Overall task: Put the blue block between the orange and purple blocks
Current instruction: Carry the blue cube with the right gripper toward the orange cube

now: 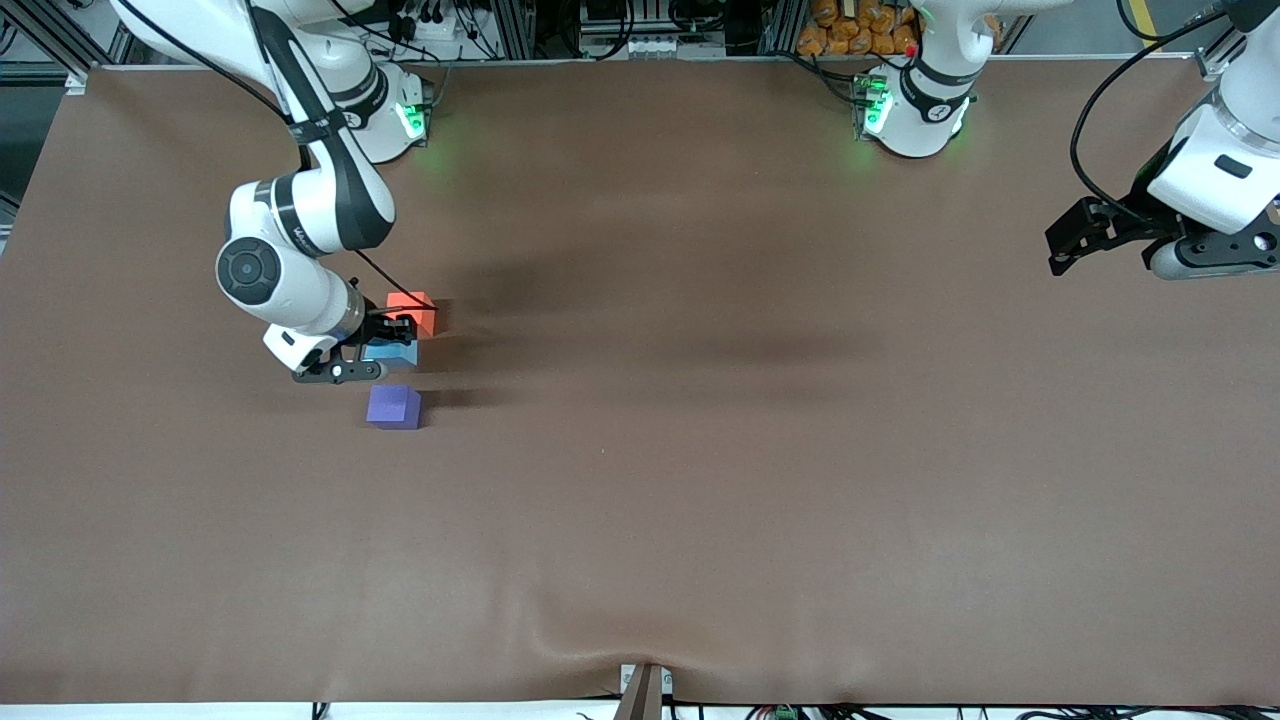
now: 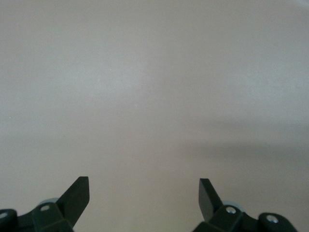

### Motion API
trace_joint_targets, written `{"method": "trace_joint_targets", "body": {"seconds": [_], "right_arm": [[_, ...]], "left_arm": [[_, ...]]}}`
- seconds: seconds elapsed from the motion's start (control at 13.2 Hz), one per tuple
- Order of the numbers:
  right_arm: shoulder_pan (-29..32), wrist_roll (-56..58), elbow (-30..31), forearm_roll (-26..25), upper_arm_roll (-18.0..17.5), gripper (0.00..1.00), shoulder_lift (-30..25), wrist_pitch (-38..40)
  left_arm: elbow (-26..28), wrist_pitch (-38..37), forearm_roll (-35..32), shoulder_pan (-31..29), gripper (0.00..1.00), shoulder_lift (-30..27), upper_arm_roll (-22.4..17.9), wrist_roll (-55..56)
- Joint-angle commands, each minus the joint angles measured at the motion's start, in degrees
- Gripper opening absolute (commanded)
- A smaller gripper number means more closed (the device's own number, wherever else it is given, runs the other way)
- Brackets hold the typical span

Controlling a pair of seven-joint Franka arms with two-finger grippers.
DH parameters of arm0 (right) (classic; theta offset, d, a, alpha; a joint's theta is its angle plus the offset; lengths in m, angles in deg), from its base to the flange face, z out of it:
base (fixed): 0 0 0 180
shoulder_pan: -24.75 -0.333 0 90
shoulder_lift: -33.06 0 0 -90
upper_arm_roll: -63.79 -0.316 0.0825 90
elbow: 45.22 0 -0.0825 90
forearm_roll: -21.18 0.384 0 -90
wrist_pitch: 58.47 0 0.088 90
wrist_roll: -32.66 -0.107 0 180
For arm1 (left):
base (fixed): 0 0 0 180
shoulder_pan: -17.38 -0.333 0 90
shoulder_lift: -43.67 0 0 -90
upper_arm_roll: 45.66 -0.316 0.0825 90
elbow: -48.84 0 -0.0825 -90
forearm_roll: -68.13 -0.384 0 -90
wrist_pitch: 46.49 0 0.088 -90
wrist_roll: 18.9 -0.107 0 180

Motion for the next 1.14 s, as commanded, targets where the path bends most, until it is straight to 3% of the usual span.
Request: {"method": "trace_joint_targets", "body": {"seconds": [0.0, 1.06], "right_arm": [[0.6, 0.75, 2.42, -0.39, -0.3, 0.0, -1.82, -2.57], [1.3, 0.75, 4.01, -0.39, -0.3, 0.0, 4.77, -11.54]], "left_arm": [[-0.05, -0.58, 1.08, -1.15, 1.0, 0.02, 0.29, -0.57], [0.04, -0.67, 2.4, -2.3, 1.0, 0.29, 0.29, 0.13]]}}
